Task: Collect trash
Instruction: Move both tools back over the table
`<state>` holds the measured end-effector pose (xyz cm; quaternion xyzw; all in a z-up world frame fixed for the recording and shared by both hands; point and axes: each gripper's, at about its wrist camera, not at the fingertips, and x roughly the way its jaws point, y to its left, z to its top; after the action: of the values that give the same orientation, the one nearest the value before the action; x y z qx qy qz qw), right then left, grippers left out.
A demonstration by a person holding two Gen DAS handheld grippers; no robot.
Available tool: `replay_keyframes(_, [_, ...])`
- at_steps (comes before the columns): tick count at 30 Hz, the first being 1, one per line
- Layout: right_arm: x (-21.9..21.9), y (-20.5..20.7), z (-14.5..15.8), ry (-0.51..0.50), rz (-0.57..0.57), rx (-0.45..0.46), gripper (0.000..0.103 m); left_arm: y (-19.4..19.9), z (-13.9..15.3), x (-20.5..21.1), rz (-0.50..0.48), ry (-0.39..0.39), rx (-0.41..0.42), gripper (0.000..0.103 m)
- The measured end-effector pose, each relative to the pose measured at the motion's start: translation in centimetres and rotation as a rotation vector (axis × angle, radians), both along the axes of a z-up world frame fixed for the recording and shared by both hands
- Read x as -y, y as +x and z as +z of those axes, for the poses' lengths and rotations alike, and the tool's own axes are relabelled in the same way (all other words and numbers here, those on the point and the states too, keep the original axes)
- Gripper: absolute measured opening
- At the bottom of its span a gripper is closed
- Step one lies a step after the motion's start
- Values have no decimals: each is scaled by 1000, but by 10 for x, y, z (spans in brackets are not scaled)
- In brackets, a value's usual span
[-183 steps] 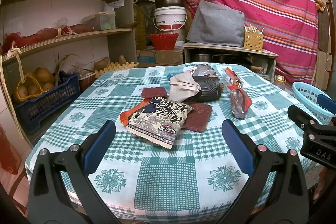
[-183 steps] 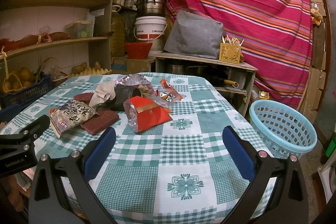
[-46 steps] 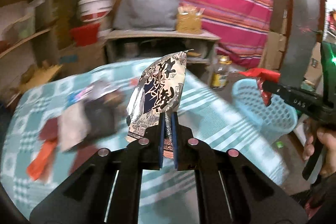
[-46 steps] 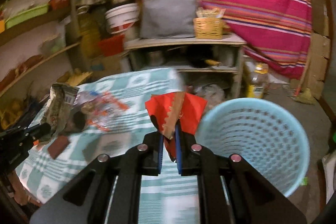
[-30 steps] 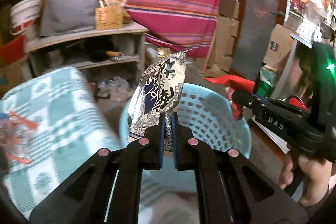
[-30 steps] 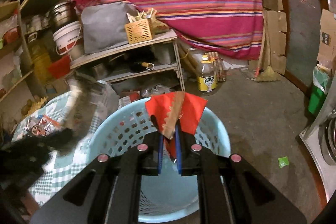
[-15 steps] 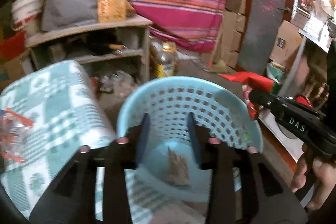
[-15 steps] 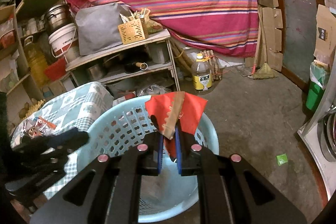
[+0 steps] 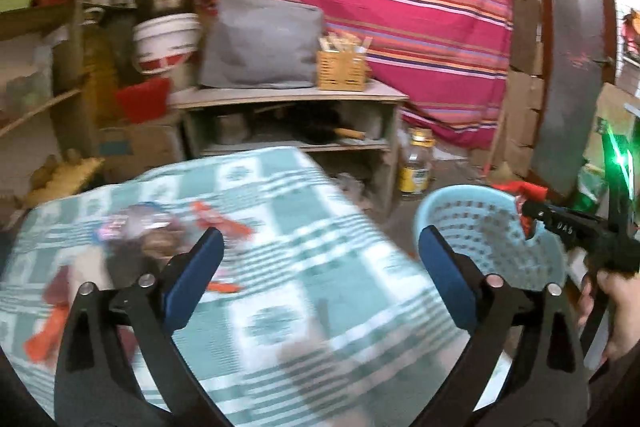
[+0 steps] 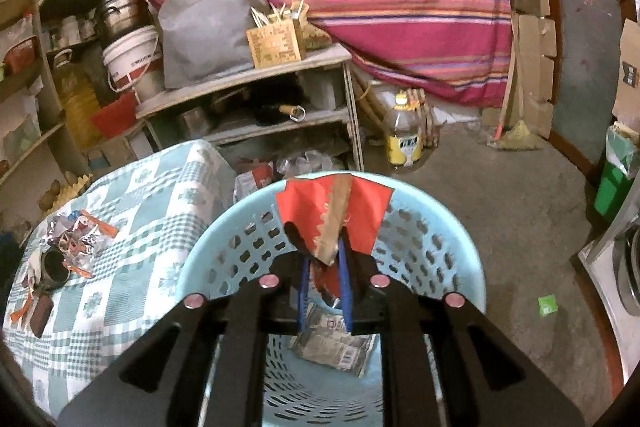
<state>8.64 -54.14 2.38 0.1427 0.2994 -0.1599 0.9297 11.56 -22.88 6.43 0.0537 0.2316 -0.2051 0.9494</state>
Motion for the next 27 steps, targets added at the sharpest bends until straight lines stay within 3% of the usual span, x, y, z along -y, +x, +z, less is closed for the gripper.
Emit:
replay_keyframes(2, [-5,7,-4,-6,-12,-10,64,0,4,-26,35,8,7,97])
replay_keyframes(3, [-7,9,-5,-16,-20,-16,68,0,5,-39,50,8,12,97])
replay_keyframes(7, [-18,15,-9,-41,-39,-47,76,2,5,-91,129,13,28,97])
replay_keyframes(14, [-69,12,10,-121,-26,3,90,13,-17,-158,228,-7,-5,97])
replay_keyframes(27, [-214,36,10,-136,209,0,92,23,-50,-252,342,24,-87,98])
